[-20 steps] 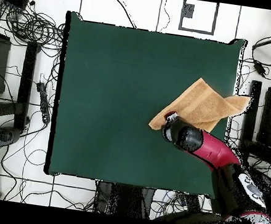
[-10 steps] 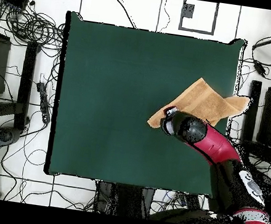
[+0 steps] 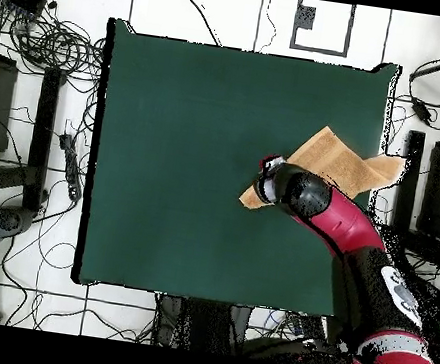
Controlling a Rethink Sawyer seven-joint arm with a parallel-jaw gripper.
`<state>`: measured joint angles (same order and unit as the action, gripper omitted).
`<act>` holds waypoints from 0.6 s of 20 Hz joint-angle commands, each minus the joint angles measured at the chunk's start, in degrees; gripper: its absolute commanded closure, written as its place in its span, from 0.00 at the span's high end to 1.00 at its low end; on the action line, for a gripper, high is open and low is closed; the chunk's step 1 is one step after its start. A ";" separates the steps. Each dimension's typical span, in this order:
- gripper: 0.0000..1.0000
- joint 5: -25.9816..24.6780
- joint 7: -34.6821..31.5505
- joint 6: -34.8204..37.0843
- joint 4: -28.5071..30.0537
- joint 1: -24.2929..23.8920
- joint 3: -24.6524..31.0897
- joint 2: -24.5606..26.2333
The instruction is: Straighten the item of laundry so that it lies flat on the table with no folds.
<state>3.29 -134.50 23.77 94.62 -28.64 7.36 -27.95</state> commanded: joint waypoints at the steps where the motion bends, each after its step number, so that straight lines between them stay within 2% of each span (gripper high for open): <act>1: 0.00 0.55 -2.54 3.06 0.46 1.02 3.39 0.52; 2: 0.00 -1.73 1.54 1.00 0.69 -0.68 5.64 2.04; 5: 0.00 -8.57 5.89 -3.67 2.89 -0.01 4.75 2.22; 6: 0.00 -9.77 6.65 -5.11 4.31 -0.89 6.02 2.48; 8: 0.00 -12.33 10.05 -3.97 4.60 -2.47 9.16 3.28; 12: 0.00 -14.62 6.20 -3.86 1.81 -0.90 8.70 4.51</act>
<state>-7.88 -134.50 22.44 94.73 -31.66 8.45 -27.85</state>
